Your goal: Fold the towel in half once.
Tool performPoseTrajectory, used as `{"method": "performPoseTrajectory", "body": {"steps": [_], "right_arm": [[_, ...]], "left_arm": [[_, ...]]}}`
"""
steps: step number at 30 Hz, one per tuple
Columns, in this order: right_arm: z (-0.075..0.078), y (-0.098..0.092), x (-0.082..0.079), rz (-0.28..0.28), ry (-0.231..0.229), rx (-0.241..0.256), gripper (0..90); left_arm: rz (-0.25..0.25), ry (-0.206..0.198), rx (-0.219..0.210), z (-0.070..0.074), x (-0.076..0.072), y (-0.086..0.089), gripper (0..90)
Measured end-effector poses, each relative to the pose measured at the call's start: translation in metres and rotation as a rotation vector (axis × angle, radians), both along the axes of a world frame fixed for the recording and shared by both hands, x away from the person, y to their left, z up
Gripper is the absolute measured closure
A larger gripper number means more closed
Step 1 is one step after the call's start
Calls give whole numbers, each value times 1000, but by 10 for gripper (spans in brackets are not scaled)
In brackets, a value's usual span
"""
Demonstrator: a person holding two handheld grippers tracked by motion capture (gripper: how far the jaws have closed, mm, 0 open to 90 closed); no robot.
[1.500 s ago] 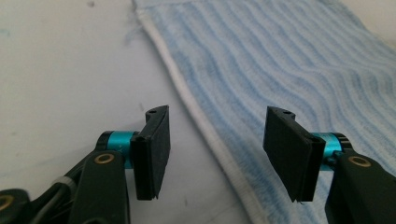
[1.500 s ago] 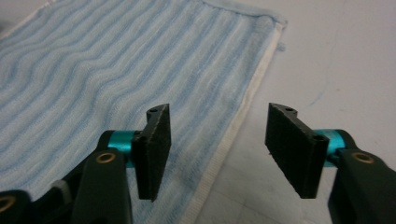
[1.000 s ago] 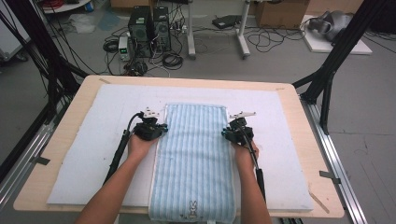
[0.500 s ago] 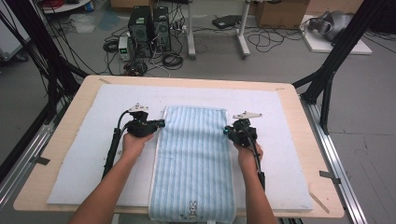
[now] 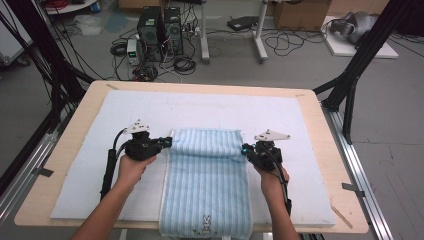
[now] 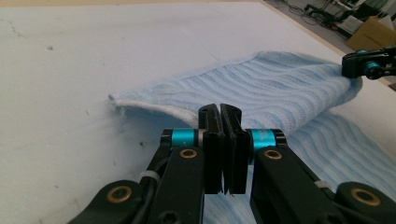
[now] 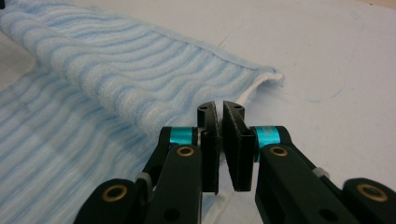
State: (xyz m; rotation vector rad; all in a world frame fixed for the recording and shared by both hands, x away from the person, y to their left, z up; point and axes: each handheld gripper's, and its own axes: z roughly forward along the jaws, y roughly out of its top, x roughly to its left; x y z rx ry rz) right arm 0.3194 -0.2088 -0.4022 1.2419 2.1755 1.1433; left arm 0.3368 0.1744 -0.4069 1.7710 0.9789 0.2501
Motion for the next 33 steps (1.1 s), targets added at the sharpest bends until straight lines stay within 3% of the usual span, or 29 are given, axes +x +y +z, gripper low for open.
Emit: {"method": "performPoseTrajectory", "body": {"steps": [3,6,8,12,14,18,20,24,26,30,33], "right_arm": [[1,-2,-11,13,-11,5,850],[0,-2,-21,23,-7,-15,849],[-3,-2,-30,31,-3,-6,849],[-7,-5,-45,39,0,9,849],[-9,-5,-52,42,2,14,848],[-17,-5,-57,50,22,-4,839],[-19,-5,-56,46,25,1,805],[-16,-10,-52,3,14,31,688],[-13,-12,-47,-19,4,46,638],[-7,-15,-38,-69,-15,50,527],[-3,-16,-31,-99,-24,54,479]], "left_arm": [[-24,-3,11,-2,-12,0,874],[-38,-5,-16,-6,-23,1,874],[-54,-5,4,-9,-31,0,874],[-67,-7,6,-16,-45,2,874],[-73,3,-6,-19,-49,4,873],[-89,7,23,-27,-54,5,872],[-90,1,21,-29,-52,5,856],[-62,-38,-37,-28,-44,9,564],[-40,-55,-25,-26,-38,12,479],[41,-100,-68,-18,-27,19,428],[69,-90,-68,-13,-16,22,399]]}}
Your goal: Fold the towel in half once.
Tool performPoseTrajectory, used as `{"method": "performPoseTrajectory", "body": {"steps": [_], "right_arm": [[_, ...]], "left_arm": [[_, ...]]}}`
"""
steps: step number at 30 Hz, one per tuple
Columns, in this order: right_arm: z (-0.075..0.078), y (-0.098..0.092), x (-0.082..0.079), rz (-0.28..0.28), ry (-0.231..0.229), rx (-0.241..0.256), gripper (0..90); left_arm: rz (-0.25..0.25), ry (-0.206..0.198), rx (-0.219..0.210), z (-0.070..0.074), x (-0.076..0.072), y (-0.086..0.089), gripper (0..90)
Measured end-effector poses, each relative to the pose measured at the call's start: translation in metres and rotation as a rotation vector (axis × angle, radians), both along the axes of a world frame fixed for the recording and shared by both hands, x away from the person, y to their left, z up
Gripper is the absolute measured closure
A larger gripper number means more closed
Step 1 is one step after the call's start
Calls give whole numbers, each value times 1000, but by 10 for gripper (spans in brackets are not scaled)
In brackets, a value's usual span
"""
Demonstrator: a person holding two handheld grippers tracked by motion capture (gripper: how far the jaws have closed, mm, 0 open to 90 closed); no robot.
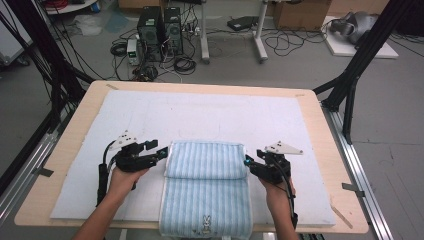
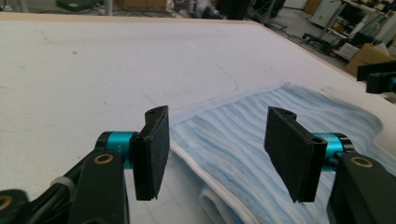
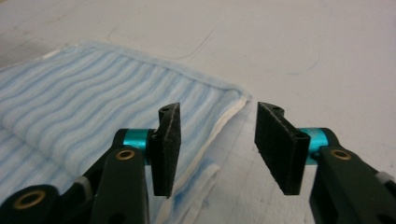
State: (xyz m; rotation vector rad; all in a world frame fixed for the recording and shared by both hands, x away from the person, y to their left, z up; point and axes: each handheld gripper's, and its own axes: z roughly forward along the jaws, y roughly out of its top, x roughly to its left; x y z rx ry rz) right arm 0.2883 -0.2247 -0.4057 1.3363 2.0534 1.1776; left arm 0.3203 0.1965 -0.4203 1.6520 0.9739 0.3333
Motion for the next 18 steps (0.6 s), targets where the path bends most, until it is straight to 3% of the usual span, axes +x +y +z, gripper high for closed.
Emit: {"method": "performPoseTrajectory", "body": {"steps": [3,5,6,8,11,13,15,18], "right_arm": [[2,-1,6,-14,3,-6,414],[3,-2,9,-16,1,-7,366],[4,-2,11,-14,2,-9,334],[5,-3,14,-6,2,-13,283],[4,-4,19,13,-9,-22,197],[3,-4,23,33,-9,-23,183],[1,-3,27,37,0,-19,174],[-4,0,37,41,29,-34,125]], "left_arm": [[10,-16,-11,6,6,0,354],[52,-29,-7,10,10,-1,215],[40,-34,-21,12,13,0,167],[26,-35,-31,13,16,-1,166],[22,-12,10,14,23,-4,168],[13,3,13,13,27,-5,170],[0,16,31,12,32,-8,234],[-6,42,49,7,41,-13,249]]}}
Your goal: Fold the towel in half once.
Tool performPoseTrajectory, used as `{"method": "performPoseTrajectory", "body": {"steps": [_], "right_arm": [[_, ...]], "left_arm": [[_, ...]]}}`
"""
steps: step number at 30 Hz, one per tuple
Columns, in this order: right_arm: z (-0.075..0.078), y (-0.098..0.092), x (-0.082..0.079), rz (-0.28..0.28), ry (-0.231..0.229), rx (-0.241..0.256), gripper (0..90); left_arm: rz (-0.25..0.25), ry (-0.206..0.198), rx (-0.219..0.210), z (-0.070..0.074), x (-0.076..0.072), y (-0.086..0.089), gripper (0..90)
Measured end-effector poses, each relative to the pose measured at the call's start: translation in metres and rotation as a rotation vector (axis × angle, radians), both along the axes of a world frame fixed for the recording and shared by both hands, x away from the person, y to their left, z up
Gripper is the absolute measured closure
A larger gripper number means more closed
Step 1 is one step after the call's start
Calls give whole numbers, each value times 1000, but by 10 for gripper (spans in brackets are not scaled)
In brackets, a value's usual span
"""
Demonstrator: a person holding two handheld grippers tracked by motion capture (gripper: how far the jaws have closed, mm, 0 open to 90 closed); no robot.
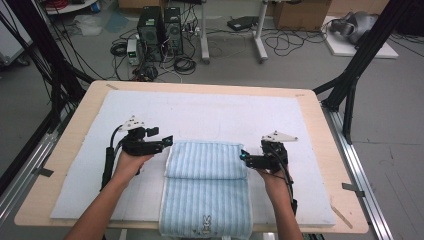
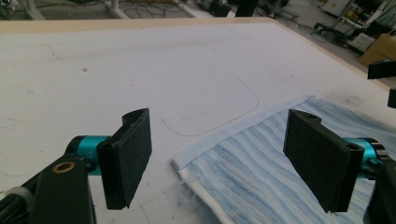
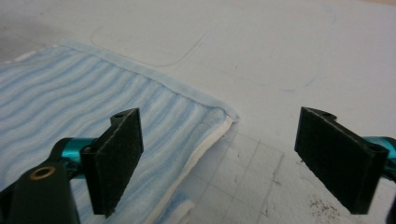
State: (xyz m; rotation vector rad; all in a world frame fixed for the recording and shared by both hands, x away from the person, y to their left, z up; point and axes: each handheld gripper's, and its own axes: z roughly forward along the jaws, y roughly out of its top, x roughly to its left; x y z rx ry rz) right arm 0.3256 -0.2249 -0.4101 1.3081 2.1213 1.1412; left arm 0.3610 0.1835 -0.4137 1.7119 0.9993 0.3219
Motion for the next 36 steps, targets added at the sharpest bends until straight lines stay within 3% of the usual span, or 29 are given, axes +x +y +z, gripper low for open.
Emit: {"method": "performPoseTrajectory", "body": {"steps": [2,4,7,10,13,16,19,22,23,25,28,30,34,36], "right_arm": [[-3,3,8,9,27,-6,117],[-5,7,15,4,45,-24,121],[-6,12,25,-13,91,-51,310],[-10,17,35,-21,111,-85,426],[-14,22,41,-20,114,-111,466],[-19,25,46,-11,141,-129,486],[-26,27,51,-3,169,-160,515],[-28,27,52,-7,154,-156,626],[-28,28,51,5,147,-166,730],[-28,34,48,33,117,-203,818],[-27,39,45,31,96,-240,831],[-27,38,44,30,95,-228,832],[-22,33,40,28,67,-197,831],[-18,31,37,29,62,-179,831]], "left_arm": [[7,25,12,-5,5,-2,269],[12,57,55,-13,10,-6,282],[1,90,102,-24,15,-12,325],[10,109,131,-31,20,-17,372],[-1,133,166,-35,23,-22,433],[2,120,217,-38,23,-29,498],[43,97,256,-38,22,-31,639],[30,103,245,-38,23,-28,847],[23,100,249,-38,23,-28,853],[22,101,247,-37,22,-28,867],[31,120,222,-37,23,-26,873],[31,113,212,-35,22,-25,873],[36,89,138,-26,20,-21,875],[30,83,128,-22,18,-19,875]]}}
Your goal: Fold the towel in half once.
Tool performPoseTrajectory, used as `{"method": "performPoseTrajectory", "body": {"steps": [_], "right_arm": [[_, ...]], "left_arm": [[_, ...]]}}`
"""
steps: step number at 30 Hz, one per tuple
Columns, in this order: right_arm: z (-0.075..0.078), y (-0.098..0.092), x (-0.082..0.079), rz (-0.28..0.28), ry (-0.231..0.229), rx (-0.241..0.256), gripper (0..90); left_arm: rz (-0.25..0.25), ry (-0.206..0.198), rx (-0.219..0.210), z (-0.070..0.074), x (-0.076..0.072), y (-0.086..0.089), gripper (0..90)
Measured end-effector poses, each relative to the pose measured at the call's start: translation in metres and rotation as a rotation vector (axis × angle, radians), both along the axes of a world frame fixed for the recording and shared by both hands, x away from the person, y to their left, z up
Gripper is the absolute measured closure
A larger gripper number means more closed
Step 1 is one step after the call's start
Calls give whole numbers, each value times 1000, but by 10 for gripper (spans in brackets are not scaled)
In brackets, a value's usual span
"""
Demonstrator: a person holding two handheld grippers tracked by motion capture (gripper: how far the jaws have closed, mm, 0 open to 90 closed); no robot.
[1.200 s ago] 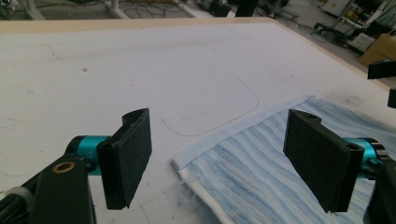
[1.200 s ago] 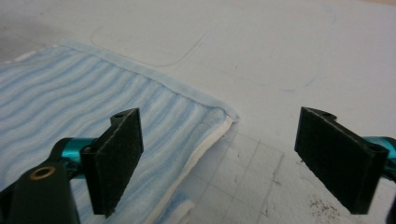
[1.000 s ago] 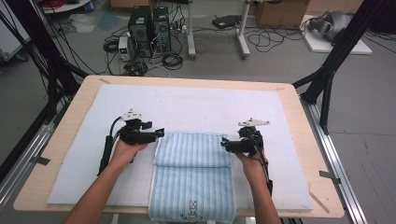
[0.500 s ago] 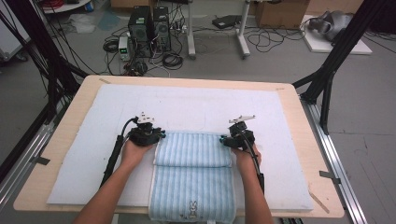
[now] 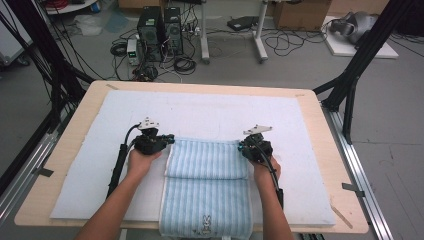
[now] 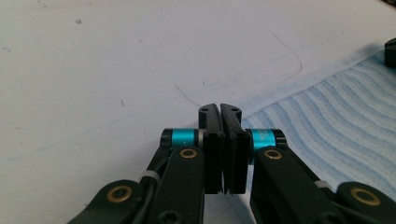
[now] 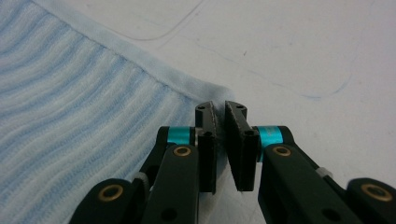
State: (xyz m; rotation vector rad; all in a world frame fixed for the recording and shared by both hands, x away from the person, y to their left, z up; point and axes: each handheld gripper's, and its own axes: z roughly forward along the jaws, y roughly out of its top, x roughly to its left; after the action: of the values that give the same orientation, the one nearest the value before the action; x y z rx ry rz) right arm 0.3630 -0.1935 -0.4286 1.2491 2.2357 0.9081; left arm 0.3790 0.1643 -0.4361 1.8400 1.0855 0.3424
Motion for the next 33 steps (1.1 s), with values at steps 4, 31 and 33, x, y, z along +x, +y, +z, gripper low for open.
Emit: {"method": "performPoseTrajectory", "body": {"steps": [4,31,33], "right_arm": [[7,-2,-7,16,-31,21,831],[41,-18,-93,124,-149,158,831],[39,-20,-100,131,-141,158,831]], "left_arm": [[-18,-8,-22,7,-6,2,875],[-171,-71,-195,30,-85,30,876],[-188,-63,-193,27,-91,31,876]]}}
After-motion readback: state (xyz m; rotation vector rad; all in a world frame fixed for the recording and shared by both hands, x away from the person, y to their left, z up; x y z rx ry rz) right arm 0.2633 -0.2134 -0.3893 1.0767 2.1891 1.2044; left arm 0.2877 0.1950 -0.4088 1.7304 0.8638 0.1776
